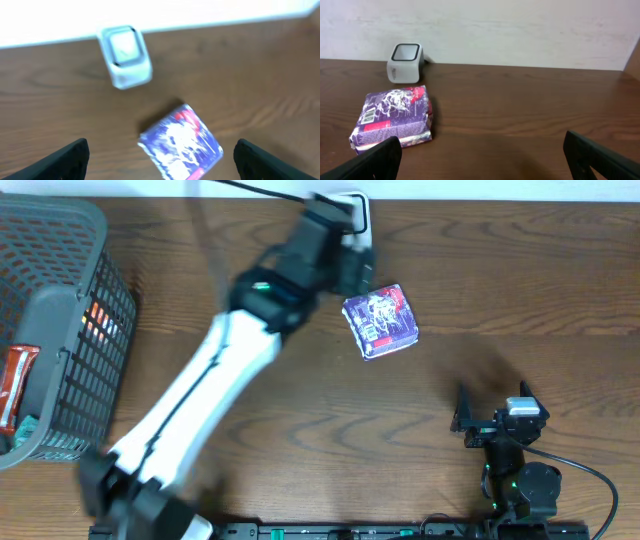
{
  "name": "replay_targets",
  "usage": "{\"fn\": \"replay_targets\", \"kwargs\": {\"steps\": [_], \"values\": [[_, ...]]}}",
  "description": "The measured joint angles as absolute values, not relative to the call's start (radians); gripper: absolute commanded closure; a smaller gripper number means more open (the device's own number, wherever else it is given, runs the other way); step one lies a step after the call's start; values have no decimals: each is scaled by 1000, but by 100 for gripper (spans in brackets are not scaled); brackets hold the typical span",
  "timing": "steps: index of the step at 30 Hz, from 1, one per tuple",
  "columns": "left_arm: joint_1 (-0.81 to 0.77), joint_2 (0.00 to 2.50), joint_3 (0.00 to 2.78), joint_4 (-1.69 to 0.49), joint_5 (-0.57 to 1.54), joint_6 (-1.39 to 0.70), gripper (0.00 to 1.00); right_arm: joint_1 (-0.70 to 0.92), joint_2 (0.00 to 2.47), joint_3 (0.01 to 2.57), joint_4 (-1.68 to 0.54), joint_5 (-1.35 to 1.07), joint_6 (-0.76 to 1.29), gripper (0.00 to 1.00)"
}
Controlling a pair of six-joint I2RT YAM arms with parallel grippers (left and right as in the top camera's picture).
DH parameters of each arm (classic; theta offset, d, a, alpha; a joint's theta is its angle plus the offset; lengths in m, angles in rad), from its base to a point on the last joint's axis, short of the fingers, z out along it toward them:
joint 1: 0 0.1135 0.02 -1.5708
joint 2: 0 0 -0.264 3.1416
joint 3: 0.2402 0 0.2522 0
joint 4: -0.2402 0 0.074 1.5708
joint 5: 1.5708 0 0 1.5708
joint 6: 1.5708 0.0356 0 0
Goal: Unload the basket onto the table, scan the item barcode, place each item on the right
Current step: 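Release the purple package on the table beside the scanner, then move the left gripper back into the basket toward the green wipes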
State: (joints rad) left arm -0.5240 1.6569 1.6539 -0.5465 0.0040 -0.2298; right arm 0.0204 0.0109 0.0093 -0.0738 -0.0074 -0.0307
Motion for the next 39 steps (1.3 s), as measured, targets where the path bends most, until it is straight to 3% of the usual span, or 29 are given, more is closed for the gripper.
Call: {"fn": "replay_targets", "kwargs": {"steps": [11, 39], "values": [[-253, 1570, 1656, -699, -6, -228, 3, 20, 11, 9, -74, -7, -31, 1], [233, 1408, 1656, -704, -6, -286, 2, 20, 11, 9, -74, -7, -31, 1]]}}
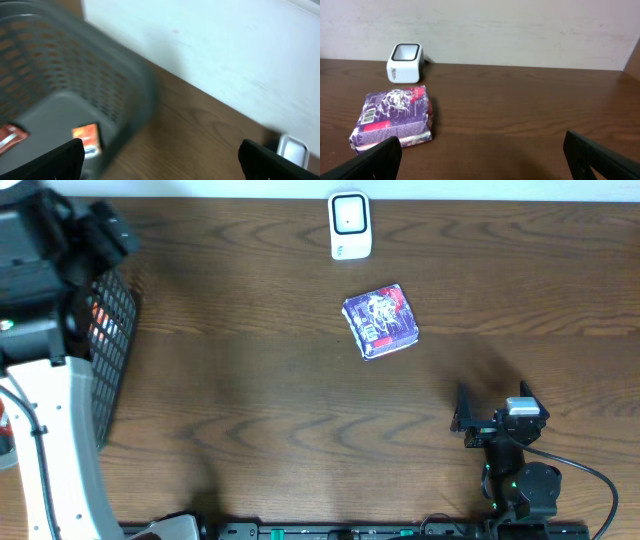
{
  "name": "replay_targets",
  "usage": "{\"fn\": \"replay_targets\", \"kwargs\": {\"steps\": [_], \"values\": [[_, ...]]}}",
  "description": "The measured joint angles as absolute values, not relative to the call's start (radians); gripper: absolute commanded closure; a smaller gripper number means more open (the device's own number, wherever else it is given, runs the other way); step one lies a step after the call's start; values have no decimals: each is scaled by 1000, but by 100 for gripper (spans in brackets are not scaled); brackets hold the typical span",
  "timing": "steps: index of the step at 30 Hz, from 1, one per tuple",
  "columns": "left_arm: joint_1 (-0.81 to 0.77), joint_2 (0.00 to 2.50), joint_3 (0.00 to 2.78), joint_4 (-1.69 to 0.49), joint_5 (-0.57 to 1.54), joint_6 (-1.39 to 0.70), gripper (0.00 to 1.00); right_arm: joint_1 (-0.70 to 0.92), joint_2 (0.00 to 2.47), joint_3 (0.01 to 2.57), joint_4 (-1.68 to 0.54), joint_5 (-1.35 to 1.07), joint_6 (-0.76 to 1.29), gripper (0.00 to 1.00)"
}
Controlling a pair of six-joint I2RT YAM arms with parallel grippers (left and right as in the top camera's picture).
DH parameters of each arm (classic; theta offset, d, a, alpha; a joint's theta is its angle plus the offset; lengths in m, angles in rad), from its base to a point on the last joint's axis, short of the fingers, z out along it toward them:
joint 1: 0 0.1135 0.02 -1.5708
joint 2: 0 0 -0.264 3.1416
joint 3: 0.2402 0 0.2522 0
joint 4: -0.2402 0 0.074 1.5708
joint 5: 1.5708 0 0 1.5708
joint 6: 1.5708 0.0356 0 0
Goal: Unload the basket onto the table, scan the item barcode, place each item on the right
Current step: 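Move the left gripper back into the basket toward the green wipes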
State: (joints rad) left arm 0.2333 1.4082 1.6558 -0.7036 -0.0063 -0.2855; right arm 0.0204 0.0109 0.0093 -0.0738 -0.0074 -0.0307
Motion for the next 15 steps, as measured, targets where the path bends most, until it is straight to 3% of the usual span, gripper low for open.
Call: {"fn": "replay_targets", "kwargs": {"steps": [8, 15], "values": [[437, 1411, 1656, -720, -15, -406, 2, 20, 11, 9, -74, -7, -31, 1], [544, 1438, 1656, -790, -200, -456, 2, 20, 11, 9, -74, -7, -31, 1]]}}
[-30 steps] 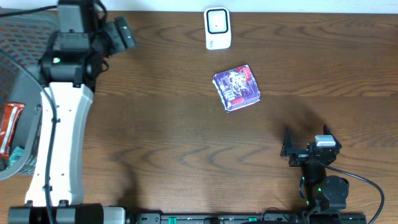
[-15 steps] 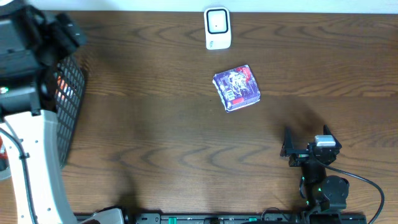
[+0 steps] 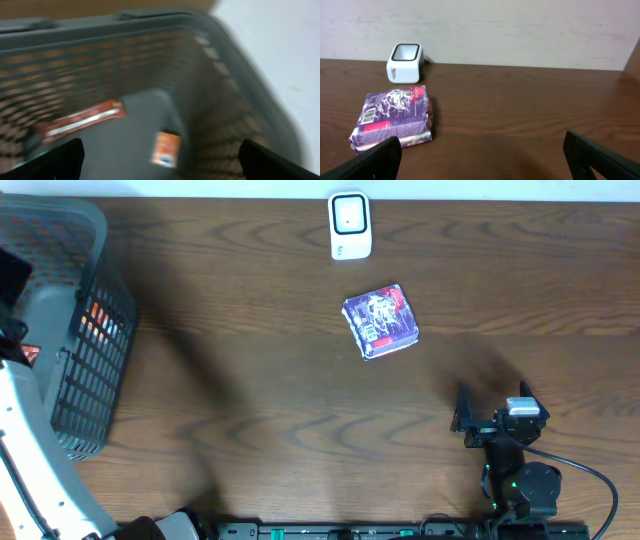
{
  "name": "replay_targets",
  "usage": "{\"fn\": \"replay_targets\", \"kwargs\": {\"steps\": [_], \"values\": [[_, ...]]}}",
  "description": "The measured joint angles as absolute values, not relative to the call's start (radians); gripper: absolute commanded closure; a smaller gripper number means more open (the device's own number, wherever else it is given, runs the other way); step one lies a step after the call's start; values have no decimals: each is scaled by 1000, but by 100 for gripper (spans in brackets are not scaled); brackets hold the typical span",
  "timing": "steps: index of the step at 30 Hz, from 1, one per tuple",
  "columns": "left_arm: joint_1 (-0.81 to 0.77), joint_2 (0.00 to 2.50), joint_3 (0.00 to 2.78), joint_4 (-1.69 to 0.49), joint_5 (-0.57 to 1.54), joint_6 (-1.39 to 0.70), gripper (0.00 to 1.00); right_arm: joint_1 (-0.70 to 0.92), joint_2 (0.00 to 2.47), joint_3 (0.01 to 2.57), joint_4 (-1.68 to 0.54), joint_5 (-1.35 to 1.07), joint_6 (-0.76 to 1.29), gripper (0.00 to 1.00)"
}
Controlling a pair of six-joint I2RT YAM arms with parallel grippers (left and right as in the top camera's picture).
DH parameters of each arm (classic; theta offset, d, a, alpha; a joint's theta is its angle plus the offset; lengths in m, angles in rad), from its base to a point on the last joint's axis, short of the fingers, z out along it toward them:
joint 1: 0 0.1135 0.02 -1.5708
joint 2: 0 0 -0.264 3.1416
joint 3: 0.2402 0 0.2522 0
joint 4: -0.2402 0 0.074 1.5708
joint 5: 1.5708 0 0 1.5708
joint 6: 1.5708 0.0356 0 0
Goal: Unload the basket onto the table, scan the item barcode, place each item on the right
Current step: 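Move the left gripper back into the basket toward the green wipes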
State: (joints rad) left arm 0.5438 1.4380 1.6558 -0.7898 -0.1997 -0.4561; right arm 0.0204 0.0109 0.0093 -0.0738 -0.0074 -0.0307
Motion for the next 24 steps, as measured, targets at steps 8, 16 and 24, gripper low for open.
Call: {"fn": "replay_targets", "kwargs": {"steps": [8, 16, 24], "values": [[570, 1560, 1655, -862, -296, -514, 2, 20, 11, 9, -74, -7, -31, 1], [574, 1746, 1644, -1024, -411, -716, 2, 20, 11, 9, -74, -7, -31, 1], [617, 1858, 1643, -1137, -482, -916, 2, 20, 11, 9, -74, -7, -31, 1]]}}
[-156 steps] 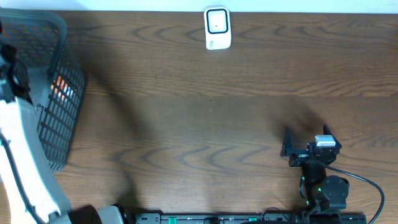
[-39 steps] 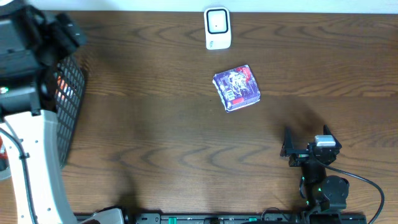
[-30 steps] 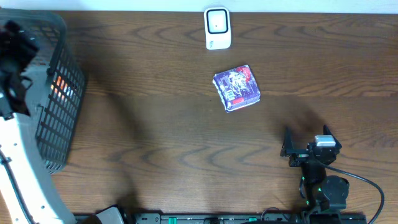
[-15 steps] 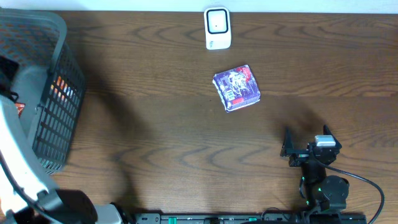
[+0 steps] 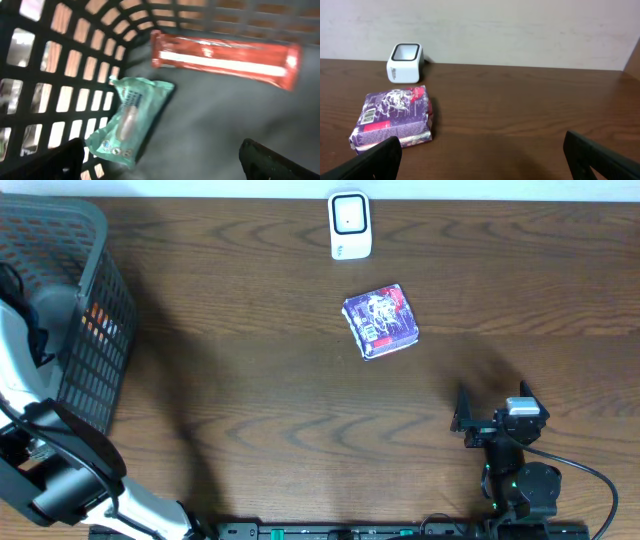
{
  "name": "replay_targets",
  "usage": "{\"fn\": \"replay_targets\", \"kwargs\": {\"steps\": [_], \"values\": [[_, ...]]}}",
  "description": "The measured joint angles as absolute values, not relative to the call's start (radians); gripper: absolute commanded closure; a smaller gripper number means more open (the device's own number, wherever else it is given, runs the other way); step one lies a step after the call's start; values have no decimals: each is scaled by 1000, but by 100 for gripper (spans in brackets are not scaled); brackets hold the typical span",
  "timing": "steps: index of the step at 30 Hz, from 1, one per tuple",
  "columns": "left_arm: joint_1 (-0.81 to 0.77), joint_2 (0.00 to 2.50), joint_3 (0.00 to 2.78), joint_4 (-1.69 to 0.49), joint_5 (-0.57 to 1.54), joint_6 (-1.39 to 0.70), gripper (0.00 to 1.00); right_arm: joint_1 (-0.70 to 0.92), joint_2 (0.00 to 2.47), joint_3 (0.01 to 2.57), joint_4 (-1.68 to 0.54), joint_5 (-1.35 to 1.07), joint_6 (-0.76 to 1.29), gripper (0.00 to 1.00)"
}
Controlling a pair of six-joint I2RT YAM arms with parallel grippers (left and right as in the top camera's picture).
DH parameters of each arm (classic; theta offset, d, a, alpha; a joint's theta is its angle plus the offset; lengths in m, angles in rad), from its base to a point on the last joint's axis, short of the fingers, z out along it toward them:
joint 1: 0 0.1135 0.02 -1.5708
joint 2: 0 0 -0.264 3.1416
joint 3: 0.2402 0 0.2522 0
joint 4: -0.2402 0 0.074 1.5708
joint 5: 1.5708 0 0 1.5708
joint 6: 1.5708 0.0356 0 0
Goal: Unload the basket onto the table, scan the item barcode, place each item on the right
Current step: 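Move the left gripper back into the basket toward the green wipes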
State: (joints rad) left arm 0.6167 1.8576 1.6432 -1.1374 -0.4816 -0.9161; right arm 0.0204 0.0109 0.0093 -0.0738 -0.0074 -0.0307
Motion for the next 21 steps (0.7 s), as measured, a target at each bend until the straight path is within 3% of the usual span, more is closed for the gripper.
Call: {"fn": "replay_targets", "kwargs": {"steps": [13, 21], "values": [[679, 1909, 1589, -1167, -501, -1005, 2, 20, 11, 9, -74, -7, -31, 1], [679, 1911, 1448, -1021, -500, -1019, 2, 20, 11, 9, -74, -7, -31, 1]]}}
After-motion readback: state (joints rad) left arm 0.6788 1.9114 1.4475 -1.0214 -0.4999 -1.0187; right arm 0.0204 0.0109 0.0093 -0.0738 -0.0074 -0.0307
